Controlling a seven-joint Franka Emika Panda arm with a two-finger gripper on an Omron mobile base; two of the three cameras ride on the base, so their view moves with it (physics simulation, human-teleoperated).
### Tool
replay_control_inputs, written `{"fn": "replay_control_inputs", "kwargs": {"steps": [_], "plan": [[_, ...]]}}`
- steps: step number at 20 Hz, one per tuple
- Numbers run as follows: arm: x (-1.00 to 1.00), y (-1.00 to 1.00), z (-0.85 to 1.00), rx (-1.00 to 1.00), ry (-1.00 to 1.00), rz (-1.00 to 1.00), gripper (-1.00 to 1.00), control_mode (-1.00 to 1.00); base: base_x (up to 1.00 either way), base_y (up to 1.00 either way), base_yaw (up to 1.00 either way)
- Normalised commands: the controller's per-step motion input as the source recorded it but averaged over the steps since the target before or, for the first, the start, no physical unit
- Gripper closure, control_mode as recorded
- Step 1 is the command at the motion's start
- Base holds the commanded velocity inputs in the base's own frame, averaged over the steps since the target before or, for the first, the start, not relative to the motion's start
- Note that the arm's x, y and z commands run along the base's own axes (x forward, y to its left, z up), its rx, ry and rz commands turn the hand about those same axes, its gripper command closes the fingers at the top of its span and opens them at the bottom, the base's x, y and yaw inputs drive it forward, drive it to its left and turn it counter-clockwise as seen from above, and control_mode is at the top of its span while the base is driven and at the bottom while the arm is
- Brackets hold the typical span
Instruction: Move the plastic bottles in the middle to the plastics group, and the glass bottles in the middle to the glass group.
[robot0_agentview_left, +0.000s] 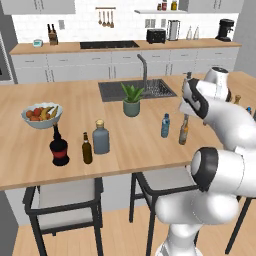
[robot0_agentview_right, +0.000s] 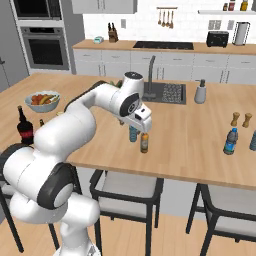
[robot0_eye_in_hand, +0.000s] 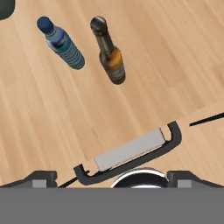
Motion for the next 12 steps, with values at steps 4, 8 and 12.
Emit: {"fn": "replay_control_inputs", "kwargs": {"steps": [4, 8, 12], "plan": [[0.05, -0.35, -0.01, -0.08, 0.0, 0.09, -1.0, -1.0, 0.0, 0.0, 0.0], [0.13, -0.28, -0.06, -0.13, 0.0, 0.13, -1.0, -1.0, 0.0, 0.0, 0.0], [0.3, 0.09, -0.11, -0.14, 0.0, 0.06, -1.0, -1.0, 0.0, 0.0, 0.0]]}}
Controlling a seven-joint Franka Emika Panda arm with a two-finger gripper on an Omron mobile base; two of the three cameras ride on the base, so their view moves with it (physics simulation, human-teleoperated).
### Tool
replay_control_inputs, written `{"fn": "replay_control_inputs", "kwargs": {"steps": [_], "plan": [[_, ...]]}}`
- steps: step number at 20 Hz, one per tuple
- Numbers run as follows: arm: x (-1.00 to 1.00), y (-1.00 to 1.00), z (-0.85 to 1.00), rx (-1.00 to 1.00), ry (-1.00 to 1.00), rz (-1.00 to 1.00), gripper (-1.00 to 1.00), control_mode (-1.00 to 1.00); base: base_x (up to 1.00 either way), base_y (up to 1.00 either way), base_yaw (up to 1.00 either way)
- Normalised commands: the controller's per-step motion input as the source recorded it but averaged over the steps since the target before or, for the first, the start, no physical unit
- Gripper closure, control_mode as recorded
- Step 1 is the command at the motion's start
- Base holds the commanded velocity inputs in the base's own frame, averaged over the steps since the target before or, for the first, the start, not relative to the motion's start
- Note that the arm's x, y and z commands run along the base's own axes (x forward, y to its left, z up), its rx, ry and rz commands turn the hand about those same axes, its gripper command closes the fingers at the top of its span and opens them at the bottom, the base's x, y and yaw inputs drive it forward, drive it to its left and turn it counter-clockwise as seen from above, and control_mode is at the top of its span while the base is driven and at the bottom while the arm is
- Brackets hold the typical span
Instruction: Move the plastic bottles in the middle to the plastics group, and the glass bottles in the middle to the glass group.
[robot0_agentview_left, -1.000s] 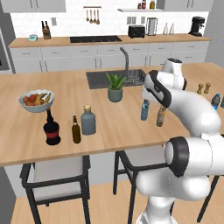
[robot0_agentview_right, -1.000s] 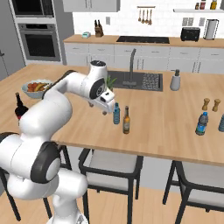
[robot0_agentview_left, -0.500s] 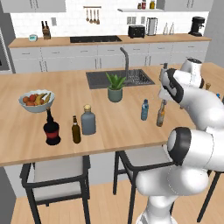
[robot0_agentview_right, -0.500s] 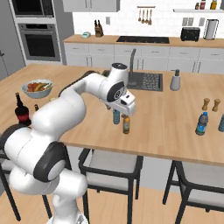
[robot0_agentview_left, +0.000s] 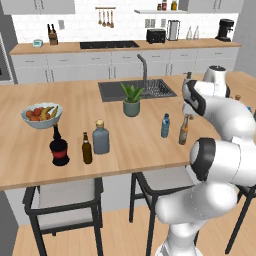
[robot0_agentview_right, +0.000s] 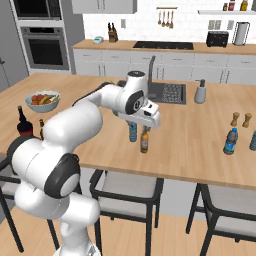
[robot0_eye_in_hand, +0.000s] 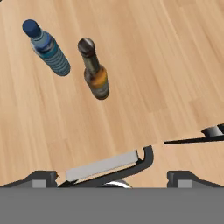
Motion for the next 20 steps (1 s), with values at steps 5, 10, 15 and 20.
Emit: {"fn": "replay_control_inputs", "kwargs": {"steps": [5, 10, 15, 20], "plan": [[0.36, 0.18, -0.05, -0.04, 0.0, 0.02, -1.0, -1.0, 0.0, 0.0, 0.0], [0.31, 0.04, -0.1, 0.0, 0.0, 0.03, -1.0, -1.0, 0.0, 0.0, 0.0], [0.22, 0.0, -0.21, 0.0, 0.0, 0.03, -1.0, -1.0, 0.0, 0.0, 0.0], [0.28, -0.02, -0.16, 0.0, 0.0, 0.05, -1.0, -1.0, 0.0, 0.0, 0.0]]}}
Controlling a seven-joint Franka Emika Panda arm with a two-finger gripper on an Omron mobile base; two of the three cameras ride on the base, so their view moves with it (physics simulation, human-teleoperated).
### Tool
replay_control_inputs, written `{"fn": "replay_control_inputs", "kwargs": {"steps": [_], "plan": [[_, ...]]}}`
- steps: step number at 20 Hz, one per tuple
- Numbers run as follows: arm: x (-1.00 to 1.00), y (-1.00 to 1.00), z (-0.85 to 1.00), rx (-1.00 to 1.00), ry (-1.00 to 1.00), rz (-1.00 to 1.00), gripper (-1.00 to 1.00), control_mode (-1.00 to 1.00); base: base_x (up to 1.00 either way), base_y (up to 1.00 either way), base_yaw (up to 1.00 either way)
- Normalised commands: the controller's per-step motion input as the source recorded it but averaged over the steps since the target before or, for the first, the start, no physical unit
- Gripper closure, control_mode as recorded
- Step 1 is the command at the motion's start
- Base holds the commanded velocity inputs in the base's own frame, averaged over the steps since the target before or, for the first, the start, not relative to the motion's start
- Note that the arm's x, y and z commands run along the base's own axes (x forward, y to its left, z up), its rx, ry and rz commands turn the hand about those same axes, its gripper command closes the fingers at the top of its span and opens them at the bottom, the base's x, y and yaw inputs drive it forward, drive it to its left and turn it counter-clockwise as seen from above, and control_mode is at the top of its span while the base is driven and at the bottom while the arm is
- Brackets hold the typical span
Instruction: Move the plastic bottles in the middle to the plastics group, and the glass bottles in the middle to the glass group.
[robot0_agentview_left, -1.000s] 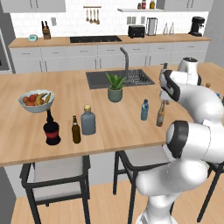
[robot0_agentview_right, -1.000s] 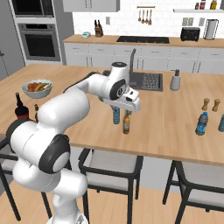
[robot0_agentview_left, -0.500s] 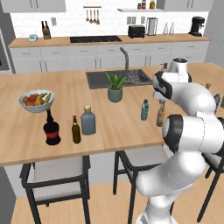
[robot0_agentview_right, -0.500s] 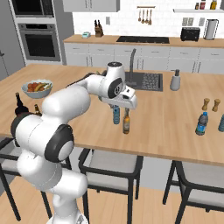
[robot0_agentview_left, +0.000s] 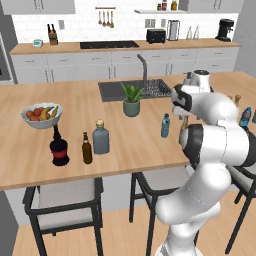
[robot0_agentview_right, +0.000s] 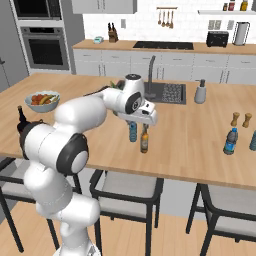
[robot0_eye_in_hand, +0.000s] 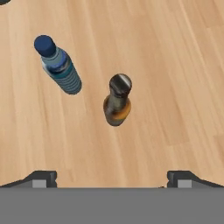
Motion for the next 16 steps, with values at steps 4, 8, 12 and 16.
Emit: {"fn": "replay_control_inputs", "kwargs": {"steps": [4, 8, 12, 16], "plan": [[0.21, -0.15, -0.08, 0.0, 0.0, 0.06, -1.0, -1.0, 0.0, 0.0, 0.0], [0.17, -0.23, -0.1, 0.0, 0.0, 0.05, -1.0, -1.0, 0.0, 0.0, 0.0], [0.18, -0.14, -0.13, 0.0, 0.0, 0.05, -1.0, -1.0, 0.0, 0.0, 0.0], [0.18, 0.0, -0.13, 0.0, 0.0, 0.07, -1.0, -1.0, 0.0, 0.0, 0.0]]}}
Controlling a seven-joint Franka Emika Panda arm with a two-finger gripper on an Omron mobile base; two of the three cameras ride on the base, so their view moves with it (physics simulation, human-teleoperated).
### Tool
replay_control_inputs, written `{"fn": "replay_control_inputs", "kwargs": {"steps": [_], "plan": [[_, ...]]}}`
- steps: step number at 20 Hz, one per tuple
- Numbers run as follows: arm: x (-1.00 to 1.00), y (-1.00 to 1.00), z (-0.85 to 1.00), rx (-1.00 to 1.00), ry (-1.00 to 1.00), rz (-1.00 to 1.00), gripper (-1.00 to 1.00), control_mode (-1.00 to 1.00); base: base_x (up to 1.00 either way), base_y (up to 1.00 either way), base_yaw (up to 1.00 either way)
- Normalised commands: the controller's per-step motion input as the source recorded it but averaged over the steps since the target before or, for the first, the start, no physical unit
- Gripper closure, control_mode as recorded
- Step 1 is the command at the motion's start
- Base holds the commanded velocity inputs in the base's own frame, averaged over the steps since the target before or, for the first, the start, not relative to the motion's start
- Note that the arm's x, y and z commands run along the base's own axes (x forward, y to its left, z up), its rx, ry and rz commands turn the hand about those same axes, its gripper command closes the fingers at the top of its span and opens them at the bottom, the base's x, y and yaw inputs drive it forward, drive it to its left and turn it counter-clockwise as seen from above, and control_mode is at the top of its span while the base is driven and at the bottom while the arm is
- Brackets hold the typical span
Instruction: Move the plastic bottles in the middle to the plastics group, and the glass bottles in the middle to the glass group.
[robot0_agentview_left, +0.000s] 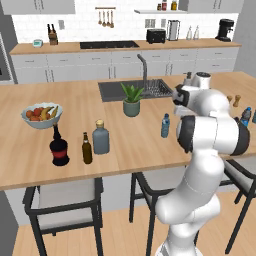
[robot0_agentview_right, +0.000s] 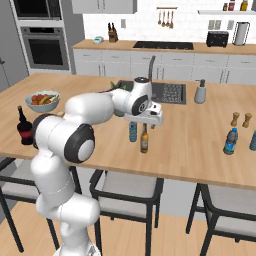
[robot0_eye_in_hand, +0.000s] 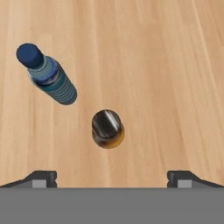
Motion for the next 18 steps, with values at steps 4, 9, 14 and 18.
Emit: {"fn": "replay_control_inputs", "kwargs": {"steps": [4, 9, 14, 18], "plan": [[0.26, 0.0, -0.09, 0.0, 0.0, 0.05, -1.0, -1.0, 0.0, 0.0, 0.0], [0.16, 0.0, -0.1, 0.0, 0.0, 0.03, -1.0, -1.0, 0.0, 0.0, 0.0], [0.24, 0.0, -0.12, 0.0, 0.0, 0.03, -1.0, -1.0, 0.0, 0.0, 0.0], [0.13, 0.0, -0.12, 0.0, 0.0, 0.02, -1.0, -1.0, 0.0, 0.0, 0.0]]}}
